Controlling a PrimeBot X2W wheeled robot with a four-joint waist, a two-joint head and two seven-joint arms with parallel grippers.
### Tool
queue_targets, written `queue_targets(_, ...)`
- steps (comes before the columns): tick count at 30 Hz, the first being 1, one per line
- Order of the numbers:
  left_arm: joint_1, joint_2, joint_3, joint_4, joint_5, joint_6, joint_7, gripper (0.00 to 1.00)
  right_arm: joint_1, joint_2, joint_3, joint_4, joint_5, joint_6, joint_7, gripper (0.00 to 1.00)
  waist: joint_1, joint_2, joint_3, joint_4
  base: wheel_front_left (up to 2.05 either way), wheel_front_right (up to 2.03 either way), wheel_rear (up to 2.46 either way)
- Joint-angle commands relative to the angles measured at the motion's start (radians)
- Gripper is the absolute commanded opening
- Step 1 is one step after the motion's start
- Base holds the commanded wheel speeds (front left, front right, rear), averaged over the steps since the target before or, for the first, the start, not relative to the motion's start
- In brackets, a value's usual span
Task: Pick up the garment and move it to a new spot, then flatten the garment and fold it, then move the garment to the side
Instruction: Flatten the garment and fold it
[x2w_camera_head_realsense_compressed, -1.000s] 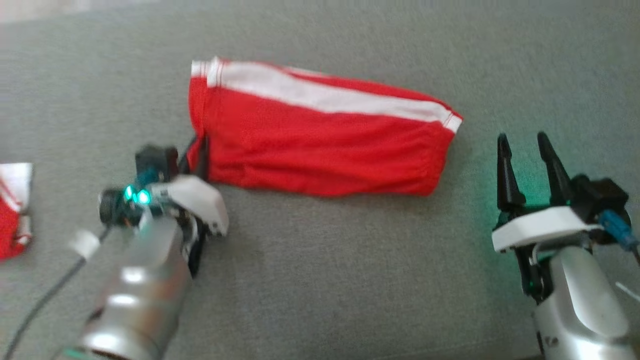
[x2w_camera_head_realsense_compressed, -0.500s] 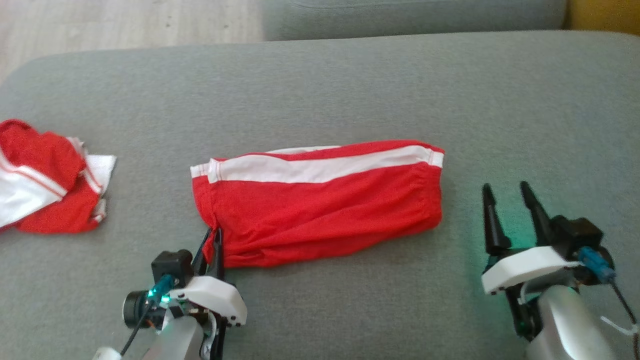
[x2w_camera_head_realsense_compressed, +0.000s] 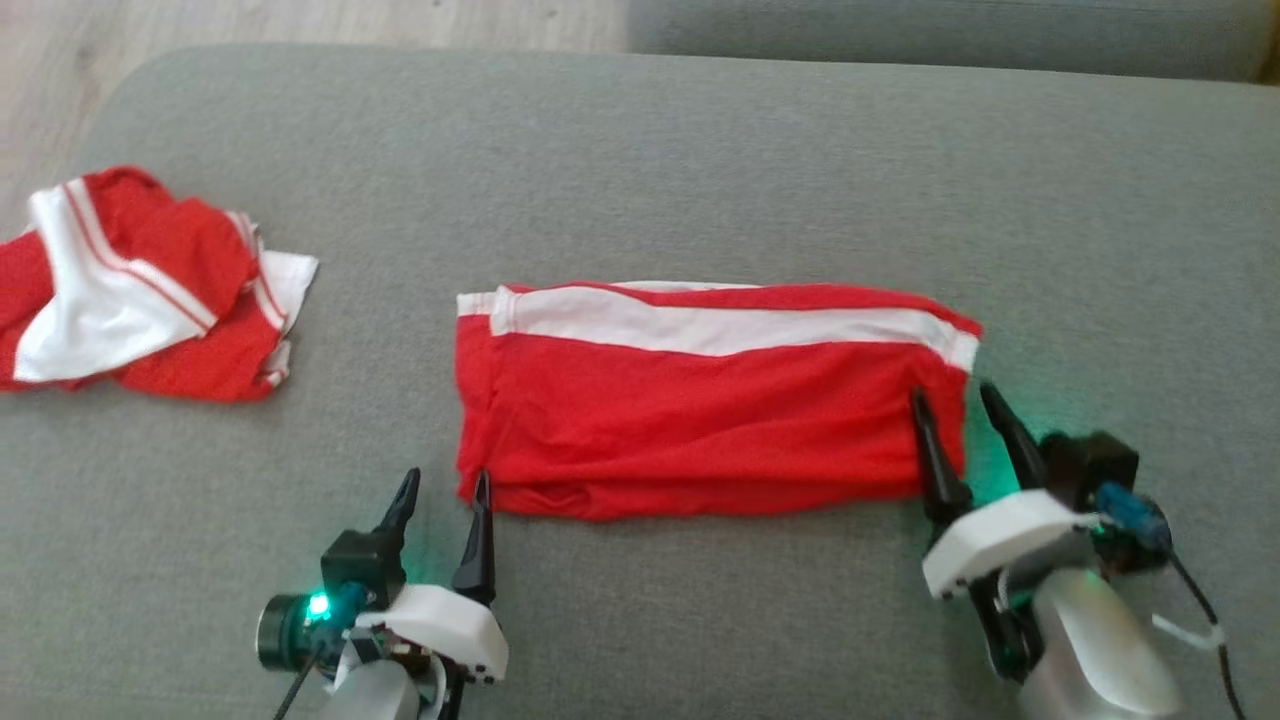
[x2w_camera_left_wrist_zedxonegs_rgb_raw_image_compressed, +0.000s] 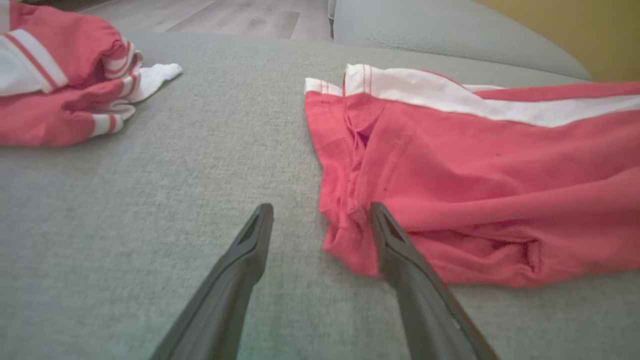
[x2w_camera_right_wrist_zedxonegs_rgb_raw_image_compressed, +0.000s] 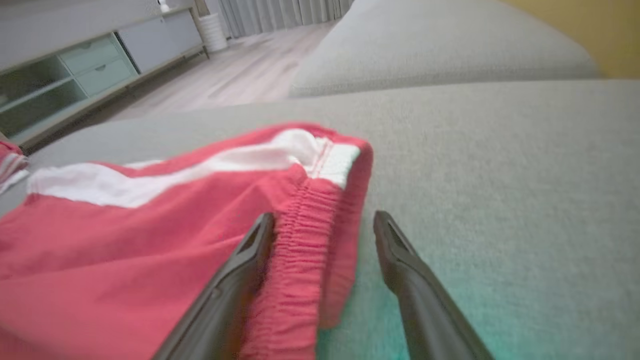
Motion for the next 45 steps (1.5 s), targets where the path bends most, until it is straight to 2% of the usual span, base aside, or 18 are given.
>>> queue_targets(1,-0.012,0.004,0.026,-0.029,0.005,-0.005,-0.008,1.00,-0.028,0.008,0.013,0.020,-0.001,-0.001,-0.006,1.00,0.0000,-0.0001,0.010,0.017,0.00,0.00,0.00)
queue_targets(6,-0.009,0.003,0.014,-0.035,-0.002,-0.005,-0.008,1.00,-0.045,0.008,0.059,0.103,0.084,-0.001,-0.006,1.00,0.0000,-0.0001,0.024,0.036,0.00,0.00,0.00)
queue_targets(11,-0.011,0.003,0.002,-0.041,-0.003,-0.003,-0.008,1.00,-0.051,0.008,0.184,0.129,0.221,-0.001,-0.006,1.00,0.0000,-0.0001,0.032,0.048,0.00,0.00,0.00)
queue_targets(13,-0.008,0.003,-0.001,-0.041,-0.002,-0.004,-0.008,1.00,-0.054,0.008,0.215,0.146,0.272,-0.001,-0.006,0.09,0.0000,-0.0001,0.033,0.051,0.00,0.00,0.00)
queue_targets(14,-0.007,0.003,-0.002,-0.040,-0.001,-0.004,-0.008,1.00,-0.057,0.008,0.215,0.153,0.292,-0.001,-0.006,0.00,0.0000,-0.0001,0.033,0.052,0.00,0.00,0.00)
queue_targets(20,0.011,0.003,-0.002,-0.036,0.007,-0.006,-0.008,1.00,-0.067,-0.040,0.166,0.149,0.361,-0.001,-0.006,0.00,0.0000,-0.0001,0.016,0.042,0.00,0.00,0.00)
queue_targets(31,0.059,0.003,-0.016,-0.018,0.011,-0.031,-0.008,1.00,-0.056,-0.162,0.049,0.095,0.375,-0.001,-0.006,0.00,0.0000,-0.0001,-0.040,-0.016,0.00,0.00,0.00)
queue_targets(34,0.063,0.003,-0.033,-0.011,0.006,-0.032,-0.008,1.00,-0.059,-0.150,0.073,0.058,0.393,-0.001,-0.006,0.00,0.0000,-0.0001,-0.051,-0.022,0.00,0.00,0.00)
queue_targets(38,0.068,0.003,-0.057,0.002,0.003,-0.034,-0.008,1.00,-0.072,-0.113,0.170,-0.002,0.423,-0.001,-0.005,0.00,0.0000,-0.0001,-0.065,-0.012,0.00,0.00,0.00)
queue_targets(45,0.079,0.003,-0.099,0.024,-0.008,-0.036,-0.008,1.00,-0.114,-0.028,0.307,-0.051,0.482,-0.001,0.034,0.00,0.0000,-0.0001,-0.079,0.078,0.00,0.00,0.00)
